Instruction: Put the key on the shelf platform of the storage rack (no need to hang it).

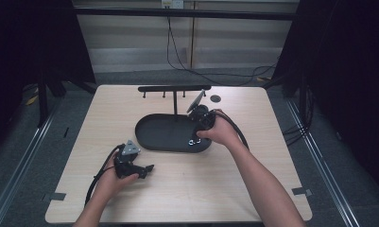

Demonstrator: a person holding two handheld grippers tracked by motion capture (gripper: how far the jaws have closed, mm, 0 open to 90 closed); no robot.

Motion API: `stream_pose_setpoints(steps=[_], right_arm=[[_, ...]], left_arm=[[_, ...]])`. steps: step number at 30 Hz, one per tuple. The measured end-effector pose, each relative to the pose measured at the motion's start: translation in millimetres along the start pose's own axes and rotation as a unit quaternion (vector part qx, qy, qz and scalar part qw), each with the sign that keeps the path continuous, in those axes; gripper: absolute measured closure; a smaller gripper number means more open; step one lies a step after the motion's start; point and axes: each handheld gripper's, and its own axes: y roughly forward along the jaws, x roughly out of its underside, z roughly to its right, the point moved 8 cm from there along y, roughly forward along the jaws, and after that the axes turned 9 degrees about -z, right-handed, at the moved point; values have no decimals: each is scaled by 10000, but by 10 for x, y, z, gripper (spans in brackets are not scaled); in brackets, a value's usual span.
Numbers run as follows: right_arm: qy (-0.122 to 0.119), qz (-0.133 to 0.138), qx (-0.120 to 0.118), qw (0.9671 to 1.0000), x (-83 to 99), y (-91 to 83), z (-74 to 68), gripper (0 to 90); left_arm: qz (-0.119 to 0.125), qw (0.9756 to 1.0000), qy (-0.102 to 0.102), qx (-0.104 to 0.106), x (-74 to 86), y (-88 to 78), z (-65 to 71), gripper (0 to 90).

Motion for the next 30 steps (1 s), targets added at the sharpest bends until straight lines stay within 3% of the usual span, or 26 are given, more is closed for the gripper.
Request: stream_pose_setpoints(steps=[6,30], right_arm=[[-106,46,51,9999,66,-66,-12,435],[-167,276,57,9995,335,-191,-11,323]], left_arm=[[-1,10000,0,1,0,0,0,116],[-3,10000,-12,11,1,0,3,116]])
